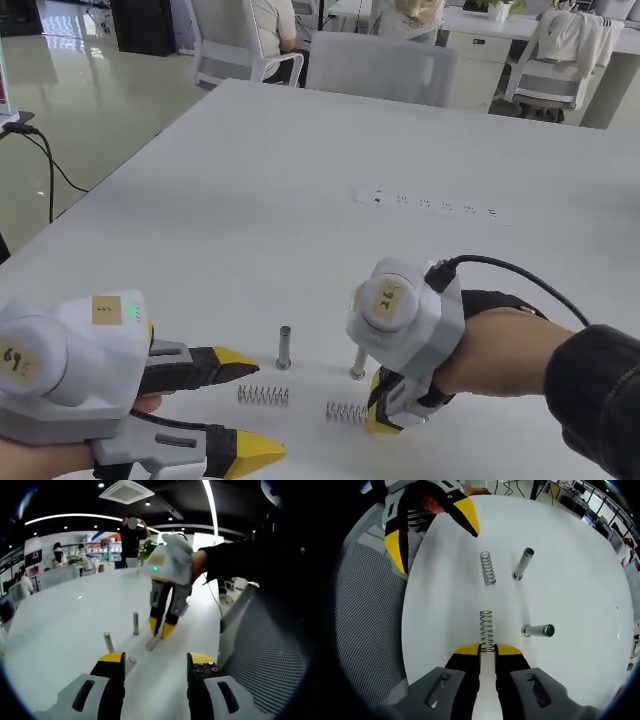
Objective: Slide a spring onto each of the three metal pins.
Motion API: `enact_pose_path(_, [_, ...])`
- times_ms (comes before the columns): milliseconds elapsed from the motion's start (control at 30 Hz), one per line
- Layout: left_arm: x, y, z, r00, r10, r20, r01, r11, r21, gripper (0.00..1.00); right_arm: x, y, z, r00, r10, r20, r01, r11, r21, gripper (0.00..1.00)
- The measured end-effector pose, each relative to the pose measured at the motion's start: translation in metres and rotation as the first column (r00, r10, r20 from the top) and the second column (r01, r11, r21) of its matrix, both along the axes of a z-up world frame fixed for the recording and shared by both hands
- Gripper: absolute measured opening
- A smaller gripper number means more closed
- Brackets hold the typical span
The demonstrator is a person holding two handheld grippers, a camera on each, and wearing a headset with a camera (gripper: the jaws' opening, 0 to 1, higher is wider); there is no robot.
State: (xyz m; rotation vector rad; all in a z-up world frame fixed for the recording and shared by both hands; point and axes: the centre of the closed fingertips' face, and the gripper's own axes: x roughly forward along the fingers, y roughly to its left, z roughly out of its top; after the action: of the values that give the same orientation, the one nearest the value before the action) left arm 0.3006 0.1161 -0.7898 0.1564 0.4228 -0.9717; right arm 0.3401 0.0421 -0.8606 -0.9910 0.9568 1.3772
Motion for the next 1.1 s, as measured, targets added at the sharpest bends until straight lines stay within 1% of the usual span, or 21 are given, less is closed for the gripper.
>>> enact_pose_path(67, [0.000, -0.001, 0.000, 1.000, -0.010, -0.001, 0.010, 1.000, 0.007, 0.43, -0.002, 0.000, 0.006, 1.000, -0.002, -0.006, 0.002, 1.000, 0.004, 0.08])
enact_pose_path(100, [0.000, -0.003, -0.001, 1.000, -0.018, -0.001, 0.018, 1.000, 0.013, 0.43, -0.004, 0.002, 0.010, 1.000, -0.004, -0.012, 0.004, 1.000, 0.015, 0.08])
enact_pose_path(233, [0.001, -0.007, 0.000, 0.999, -0.039, 0.001, 0.039, 0.999, 0.027, 0.42, -0.007, 0.004, 0.023, 1.000, -0.004, -0.012, 0.005, 0.999, 0.035, 0.08])
enact_pose_path(433, [0.005, -0.014, 0.005, 0.997, -0.074, 0.012, 0.074, 0.996, 0.043, 0.40, -0.016, 0.011, 0.044, 1.000, 0.023, -0.018, -0.021, 0.997, 0.078, 0.08])
enact_pose_path(533, [0.006, -0.017, 0.008, 0.996, -0.091, 0.021, 0.090, 0.995, 0.050, 0.37, -0.020, 0.016, 0.053, 0.999, 0.030, -0.030, -0.027, 0.994, 0.103, 0.08])
enact_pose_path(667, [0.006, -0.019, 0.010, 0.994, -0.105, 0.026, 0.103, 0.993, 0.057, 0.34, -0.024, 0.018, 0.061, 0.999, 0.049, -0.019, -0.047, 0.992, 0.114, 0.08])
enact_pose_path(767, [0.005, -0.022, 0.011, 0.993, -0.114, 0.026, 0.113, 0.992, 0.055, 0.33, -0.028, 0.022, 0.065, 0.998, 0.059, -0.031, -0.055, 0.990, 0.126, 0.08])
enact_pose_path(933, [0.003, -0.026, 0.012, 0.990, -0.133, 0.034, 0.131, 0.990, 0.058, 0.28, -0.034, 0.026, 0.070, 0.996, 0.085, -0.028, -0.080, 0.988, 0.131, 0.08])
enact_pose_path(1100, [0.001, -0.029, 0.014, 0.986, -0.155, 0.055, 0.151, 0.986, 0.065, 0.19, -0.040, 0.029, 0.073, 0.993, 0.114, -0.028, -0.110, 0.985, 0.130, 0.08])
